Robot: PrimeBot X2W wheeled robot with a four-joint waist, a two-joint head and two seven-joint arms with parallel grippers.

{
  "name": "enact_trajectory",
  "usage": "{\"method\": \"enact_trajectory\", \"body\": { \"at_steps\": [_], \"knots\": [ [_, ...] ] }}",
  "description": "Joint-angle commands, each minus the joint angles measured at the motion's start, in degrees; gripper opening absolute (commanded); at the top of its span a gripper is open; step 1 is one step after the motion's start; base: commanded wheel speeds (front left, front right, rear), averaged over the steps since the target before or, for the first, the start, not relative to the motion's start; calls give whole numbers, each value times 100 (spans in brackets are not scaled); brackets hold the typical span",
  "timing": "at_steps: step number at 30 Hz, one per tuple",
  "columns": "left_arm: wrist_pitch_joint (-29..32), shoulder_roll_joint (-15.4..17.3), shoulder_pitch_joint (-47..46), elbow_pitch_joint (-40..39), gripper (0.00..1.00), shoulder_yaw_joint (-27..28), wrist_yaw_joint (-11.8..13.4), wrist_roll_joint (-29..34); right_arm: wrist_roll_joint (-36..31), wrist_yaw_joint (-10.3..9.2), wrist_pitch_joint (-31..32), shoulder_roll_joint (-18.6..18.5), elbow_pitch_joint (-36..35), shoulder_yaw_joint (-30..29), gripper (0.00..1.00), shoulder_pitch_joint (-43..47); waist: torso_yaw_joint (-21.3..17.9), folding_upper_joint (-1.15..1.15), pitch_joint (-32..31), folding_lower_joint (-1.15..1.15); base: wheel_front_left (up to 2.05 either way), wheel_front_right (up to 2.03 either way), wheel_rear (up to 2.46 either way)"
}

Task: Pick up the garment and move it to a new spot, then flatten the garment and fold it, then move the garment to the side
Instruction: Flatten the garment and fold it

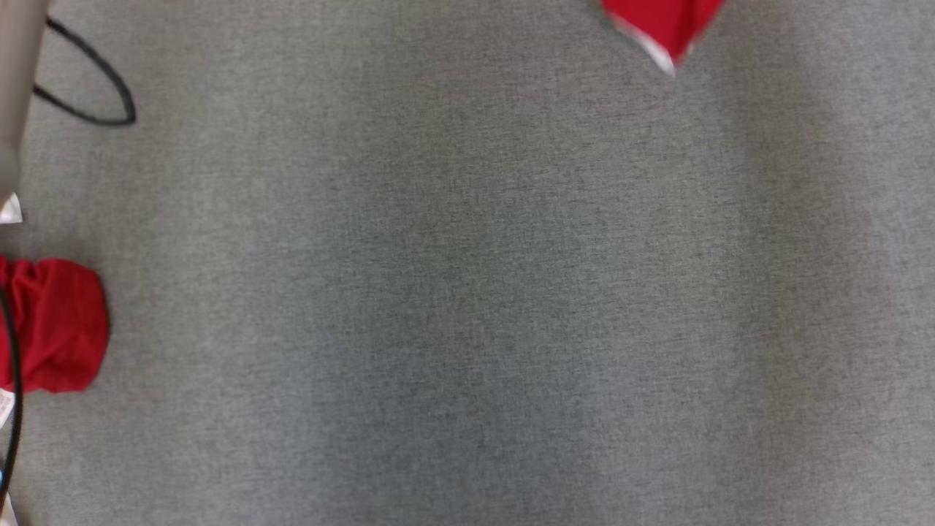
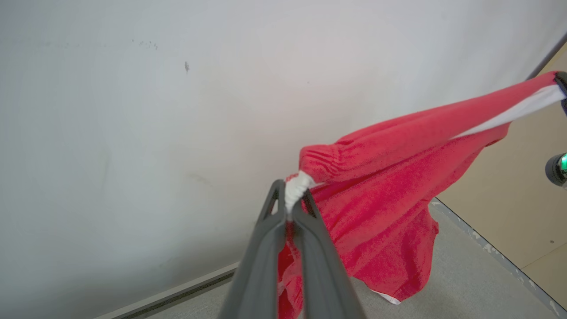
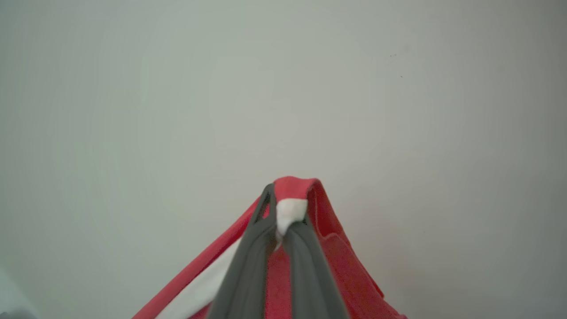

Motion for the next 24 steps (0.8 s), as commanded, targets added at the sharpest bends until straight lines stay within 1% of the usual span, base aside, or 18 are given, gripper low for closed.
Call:
{"method": "enact_trajectory", "body": {
  "at_steps": [1,5,8,12,16,19,22,24],
  "knots": [
    [-88,41,-120,157,0,28,28,-26,-39,-17,-147,-85,85,-42,0,-217,-8,0,-4,-1,0,0,0],
    [-259,-25,-318,352,0,-93,28,-114,-27,-17,-361,5,106,-51,0,-422,-51,0,-67,-1,0,0,0],
    [-273,-46,-279,331,0,-234,27,-267,-44,-17,-247,13,55,86,0,-337,-69,0,-46,-1,0,0,0],
    [-345,41,77,103,0,-514,22,-484,-98,-16,-179,-32,-111,313,0,-3,-98,0,-30,-1,0,0,0],
    [-390,271,602,-205,0,-888,21,-688,-59,-16,-63,-94,-365,587,0,604,-175,0,-151,-1,0,0,0],
    [-316,447,1067,-556,0,-1198,20,-976,-123,-15,90,-278,-840,951,0,1227,-179,0,-371,-1,0,0,0],
    [-160,691,1614,-1015,0,-1510,20,-1301,-40,-15,203,-604,-1201,1202,0,1949,-172,0,-704,-1,0,0,0],
    [-10,864,1969,-1350,0,-1707,20,-1522,71,-15,402,-798,-1370,1357,0,2446,-164,0,-968,-1,0,0,0]
  ]
}}
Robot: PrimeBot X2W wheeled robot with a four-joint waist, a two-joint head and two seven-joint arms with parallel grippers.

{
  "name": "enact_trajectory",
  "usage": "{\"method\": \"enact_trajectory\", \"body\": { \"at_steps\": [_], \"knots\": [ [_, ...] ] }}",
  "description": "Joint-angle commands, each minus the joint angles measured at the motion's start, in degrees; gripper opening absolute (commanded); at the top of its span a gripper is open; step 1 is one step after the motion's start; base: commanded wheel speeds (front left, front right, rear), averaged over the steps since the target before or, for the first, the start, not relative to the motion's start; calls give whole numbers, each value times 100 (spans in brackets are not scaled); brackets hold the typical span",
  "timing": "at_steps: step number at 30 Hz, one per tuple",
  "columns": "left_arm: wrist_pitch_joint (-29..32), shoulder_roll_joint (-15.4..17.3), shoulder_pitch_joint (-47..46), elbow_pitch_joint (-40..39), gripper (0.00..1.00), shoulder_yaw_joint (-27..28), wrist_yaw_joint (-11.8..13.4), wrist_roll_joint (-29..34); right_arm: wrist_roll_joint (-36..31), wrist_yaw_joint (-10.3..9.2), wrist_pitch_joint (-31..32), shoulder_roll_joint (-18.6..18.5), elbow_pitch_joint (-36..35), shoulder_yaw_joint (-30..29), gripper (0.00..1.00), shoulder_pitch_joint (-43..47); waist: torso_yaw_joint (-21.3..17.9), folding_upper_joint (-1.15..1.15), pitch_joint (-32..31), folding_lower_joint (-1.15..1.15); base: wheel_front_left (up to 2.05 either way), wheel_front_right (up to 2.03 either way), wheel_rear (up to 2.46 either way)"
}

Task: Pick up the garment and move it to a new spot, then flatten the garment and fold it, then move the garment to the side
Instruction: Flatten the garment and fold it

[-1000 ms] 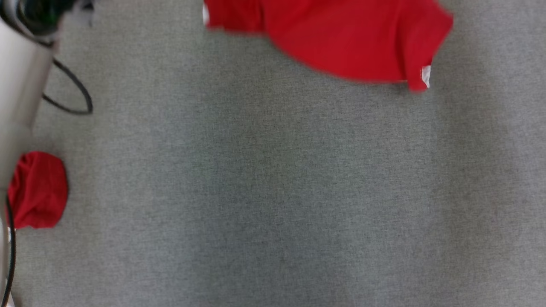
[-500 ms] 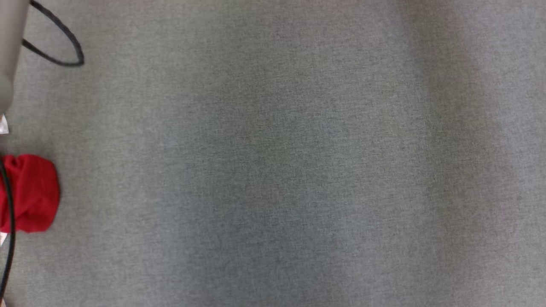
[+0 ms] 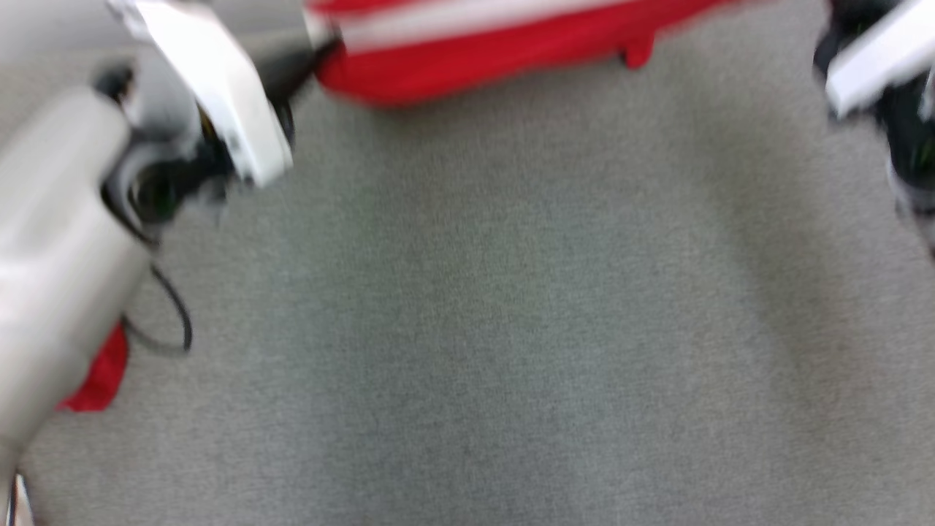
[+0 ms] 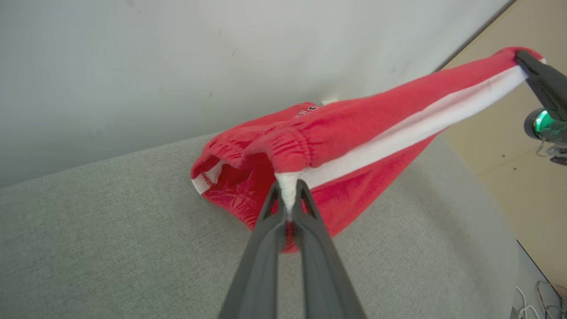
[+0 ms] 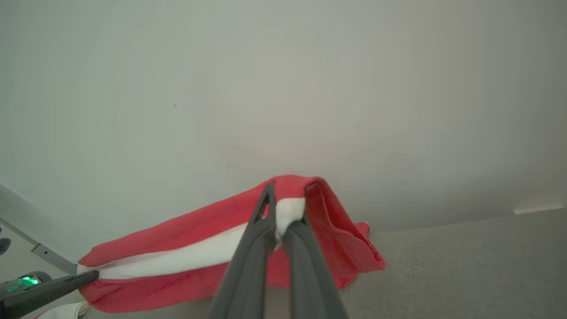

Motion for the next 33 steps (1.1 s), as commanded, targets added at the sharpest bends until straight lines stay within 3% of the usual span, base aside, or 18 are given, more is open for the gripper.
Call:
{"method": "enact_trajectory", "body": {
  "at_steps": [1,10,19,26,33],
  "knots": [
    [146,182,315,-250,0,-142,11,-200,139,-13,180,-175,-136,106,0,431,13,0,-450,0,0,0,0],
    [732,778,1679,-1363,0,-788,11,-1036,721,-13,1747,-1088,-574,778,0,2196,-37,0,-1543,0,0,0,0],
    [1521,1344,3004,-2557,0,-1424,11,-1877,1198,-13,3004,-1977,-1717,1335,0,3361,-151,0,-2152,0,0,0,0],
    [1969,1735,3347,-3412,0,-1508,120,-2402,1391,-13,3341,-2681,-2412,1415,0,3593,-49,0,-2223,0,0,0,0],
    [2320,1790,3081,-3316,0,-1325,198,-2855,1525,-13,3757,-2688,-2325,1482,0,3117,162,0,-2057,0,0,0,0]
  ]
}}
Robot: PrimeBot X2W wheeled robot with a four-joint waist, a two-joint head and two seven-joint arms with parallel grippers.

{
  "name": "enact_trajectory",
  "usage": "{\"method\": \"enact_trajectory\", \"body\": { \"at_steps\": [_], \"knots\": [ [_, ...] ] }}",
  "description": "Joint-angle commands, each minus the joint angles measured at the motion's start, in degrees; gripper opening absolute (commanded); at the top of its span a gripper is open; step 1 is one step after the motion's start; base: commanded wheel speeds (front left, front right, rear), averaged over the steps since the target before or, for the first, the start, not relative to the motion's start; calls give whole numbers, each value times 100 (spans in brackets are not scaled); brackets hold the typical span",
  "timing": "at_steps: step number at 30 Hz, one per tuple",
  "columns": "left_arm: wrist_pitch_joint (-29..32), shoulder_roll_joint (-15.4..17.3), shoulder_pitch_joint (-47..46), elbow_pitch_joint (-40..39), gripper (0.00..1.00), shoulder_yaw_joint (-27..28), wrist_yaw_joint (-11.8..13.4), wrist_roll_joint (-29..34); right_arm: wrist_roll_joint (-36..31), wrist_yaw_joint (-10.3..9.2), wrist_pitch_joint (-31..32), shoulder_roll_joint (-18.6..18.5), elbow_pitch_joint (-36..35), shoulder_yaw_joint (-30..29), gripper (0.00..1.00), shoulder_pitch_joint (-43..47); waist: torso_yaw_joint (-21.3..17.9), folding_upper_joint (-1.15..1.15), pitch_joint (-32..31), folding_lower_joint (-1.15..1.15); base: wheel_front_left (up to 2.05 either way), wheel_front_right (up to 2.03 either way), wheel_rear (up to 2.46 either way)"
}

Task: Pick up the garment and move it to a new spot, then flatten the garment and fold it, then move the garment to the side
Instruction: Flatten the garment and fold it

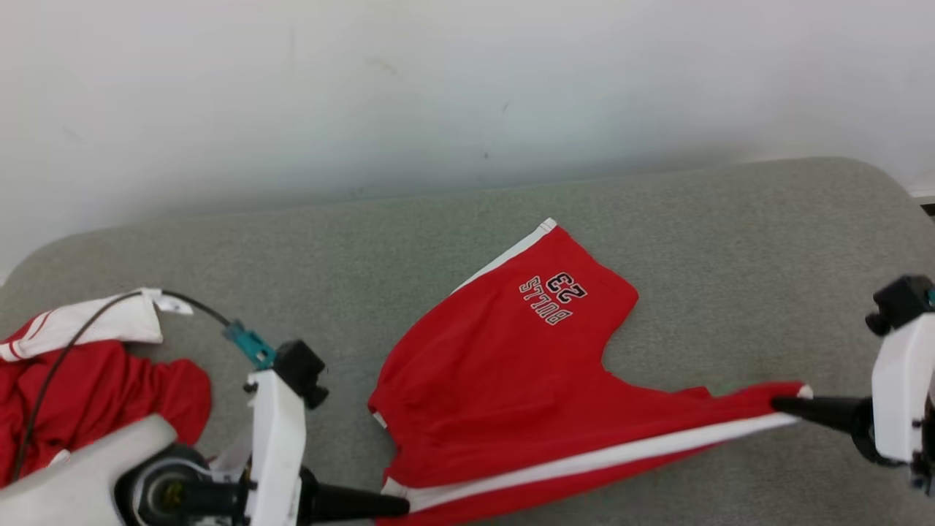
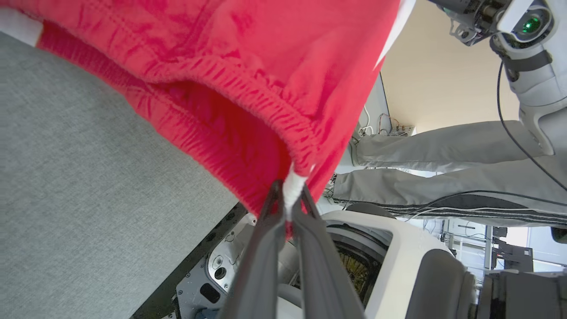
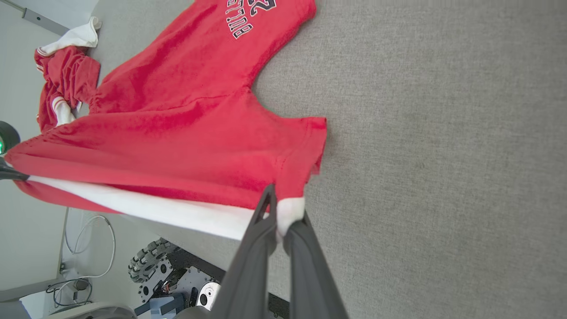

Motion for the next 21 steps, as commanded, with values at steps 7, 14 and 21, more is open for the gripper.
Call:
{"method": "enact_trajectory", "body": {
  "at_steps": [7,14,21],
  "knots": [
    [548,-224,-587,556,0,301,30,-559,291,-13,926,642,1062,136,0,-1190,392,0,497,2,0,0,0],
    [994,-750,-1312,1144,0,577,-7,-827,429,-13,1711,1309,2399,348,0,-2524,845,0,1187,2,0,0,0],
    [1224,-1131,-1882,1779,0,796,-13,-955,298,-13,1892,2070,3723,522,0,-3568,1164,0,1751,2,0,0,0]
  ]
}}
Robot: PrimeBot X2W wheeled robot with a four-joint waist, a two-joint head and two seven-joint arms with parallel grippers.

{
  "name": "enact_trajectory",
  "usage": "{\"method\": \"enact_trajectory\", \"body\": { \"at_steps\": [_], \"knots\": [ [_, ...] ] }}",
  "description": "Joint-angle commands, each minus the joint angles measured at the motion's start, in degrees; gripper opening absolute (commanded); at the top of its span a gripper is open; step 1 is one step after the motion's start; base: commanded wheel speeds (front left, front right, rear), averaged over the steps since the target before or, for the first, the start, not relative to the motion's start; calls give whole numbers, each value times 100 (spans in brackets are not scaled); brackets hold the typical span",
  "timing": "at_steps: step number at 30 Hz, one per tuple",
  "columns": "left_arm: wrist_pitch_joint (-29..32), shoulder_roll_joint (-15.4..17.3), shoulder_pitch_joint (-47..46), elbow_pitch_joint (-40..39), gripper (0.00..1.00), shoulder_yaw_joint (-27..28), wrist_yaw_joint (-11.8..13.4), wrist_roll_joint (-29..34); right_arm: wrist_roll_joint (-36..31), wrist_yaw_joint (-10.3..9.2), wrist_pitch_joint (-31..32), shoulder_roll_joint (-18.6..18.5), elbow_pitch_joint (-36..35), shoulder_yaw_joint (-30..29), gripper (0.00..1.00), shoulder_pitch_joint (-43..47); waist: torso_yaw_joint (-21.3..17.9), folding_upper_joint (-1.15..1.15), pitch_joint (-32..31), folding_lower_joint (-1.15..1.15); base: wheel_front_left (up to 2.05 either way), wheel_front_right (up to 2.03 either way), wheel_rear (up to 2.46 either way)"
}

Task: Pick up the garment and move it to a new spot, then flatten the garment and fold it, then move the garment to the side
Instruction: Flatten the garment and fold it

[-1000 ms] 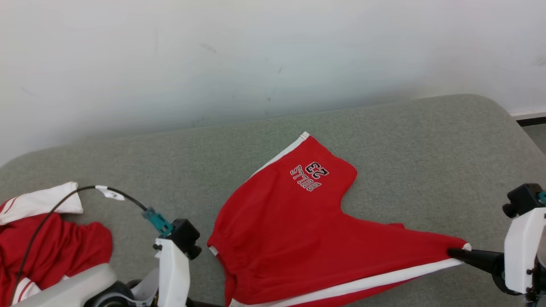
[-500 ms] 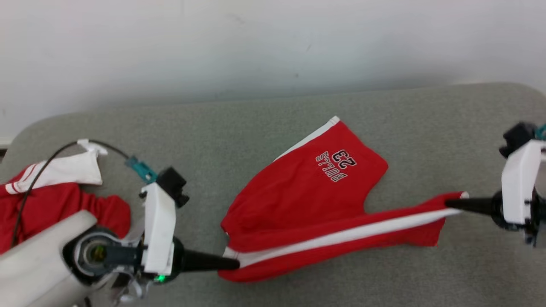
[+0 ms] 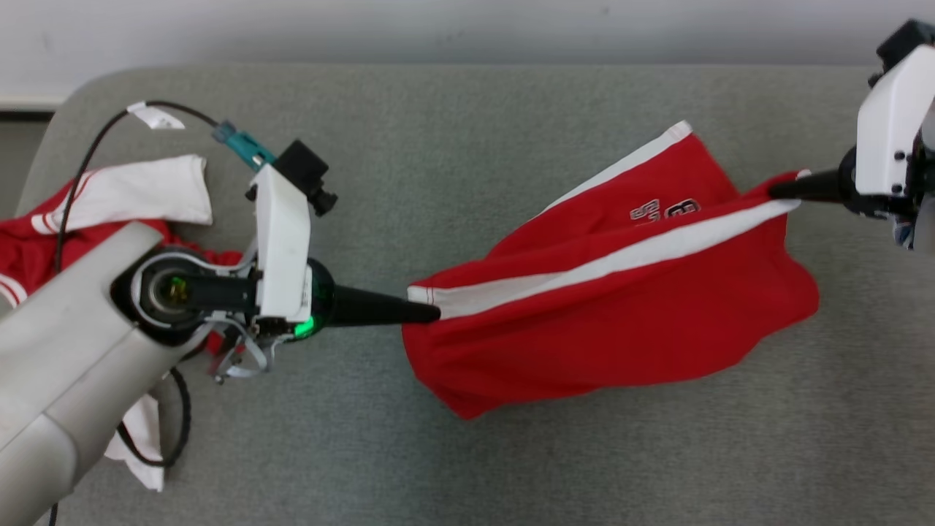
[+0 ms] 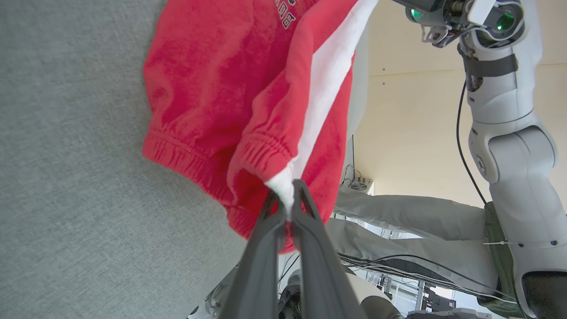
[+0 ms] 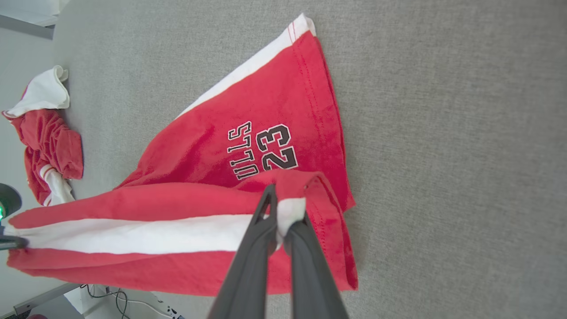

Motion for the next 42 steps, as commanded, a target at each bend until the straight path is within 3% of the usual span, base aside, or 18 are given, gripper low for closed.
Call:
{"method": "enact_trajectory", "body": {
  "at_steps": [1,12,20,21,22,23,25,26,27,35,42],
  "knots": [
    [37,-44,-100,87,0,27,-21,-22,-33,-13,26,102,181,37,0,-159,244,0,306,-1,0,0,0],
    [199,-377,-460,578,0,121,-115,121,-294,-13,-8,787,1532,188,0,-1087,526,0,801,-1,0,0,0],
    [194,-495,-500,772,0,167,-158,231,-614,-13,-675,1028,1727,319,0,-1292,563,0,1004,-1,0,0,0],
    [196,-511,-510,794,13,173,-161,244,-622,-13,-731,1046,1706,311,0,-1258,562,0,1021,-1,0,0,0],
    [206,-525,-515,815,21,175,-165,265,-626,-13,-759,1052,1696,310,4,-1209,559,0,1033,-1,0,0,0],
    [210,-541,-518,833,34,179,-170,293,-649,-13,-812,1055,1663,321,20,-1187,554,0,1040,-1,0,0,0],
    [229,-553,-533,866,44,170,-176,342,-647,-13,-876,1064,1605,325,34,-1154,538,0,1045,-1,0,0,0],
    [182,-556,-545,890,73,173,-178,403,-635,-13,-928,1079,1566,307,44,-1125,526,0,1044,-1,0,0,0],
    [152,-568,-548,917,100,170,-175,462,-634,-13,-978,1082,1520,292,100,-1109,512,0,1043,-1,0,0,0],
    [20,-528,-501,1219,100,80,-177,843,-758,-13,-1382,983,1241,328,100,-873,387,0,784,-1,0,0,0],
    [-671,-224,-436,1174,100,117,-175,1492,-1002,-13,-2882,817,869,262,100,-424,275,0,156,-1,0,0,0]
  ]
}}
